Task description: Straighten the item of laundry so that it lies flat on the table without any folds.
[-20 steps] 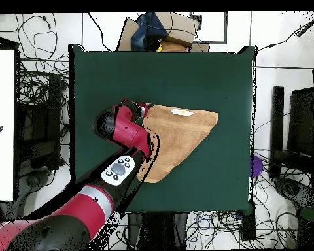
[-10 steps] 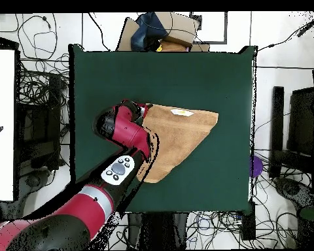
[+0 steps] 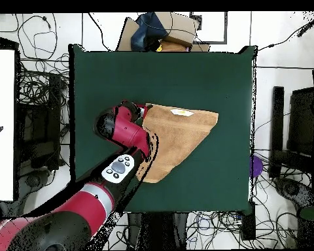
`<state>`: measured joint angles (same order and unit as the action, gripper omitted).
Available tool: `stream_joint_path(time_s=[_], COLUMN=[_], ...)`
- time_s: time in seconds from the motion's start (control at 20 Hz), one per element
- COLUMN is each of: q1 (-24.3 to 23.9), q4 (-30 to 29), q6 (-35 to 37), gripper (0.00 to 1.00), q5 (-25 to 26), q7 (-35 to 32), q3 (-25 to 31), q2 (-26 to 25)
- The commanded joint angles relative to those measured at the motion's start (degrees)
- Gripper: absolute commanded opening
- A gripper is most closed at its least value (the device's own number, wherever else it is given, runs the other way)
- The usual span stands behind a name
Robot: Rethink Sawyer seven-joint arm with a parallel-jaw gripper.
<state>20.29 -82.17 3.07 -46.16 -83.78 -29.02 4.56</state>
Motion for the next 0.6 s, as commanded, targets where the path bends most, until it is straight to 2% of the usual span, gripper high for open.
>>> stream_joint_path(time_s=[0.05,0.6], q1=[-0.31,1.58], q4=[1.47,3.19], q6=[5.05,9.72], gripper=[1.00,1.00], q5=[-0.33,-0.52], q7=[-14.37,-15.21], q3=[7.00,2.72], q2=[-3.92,-5.72])
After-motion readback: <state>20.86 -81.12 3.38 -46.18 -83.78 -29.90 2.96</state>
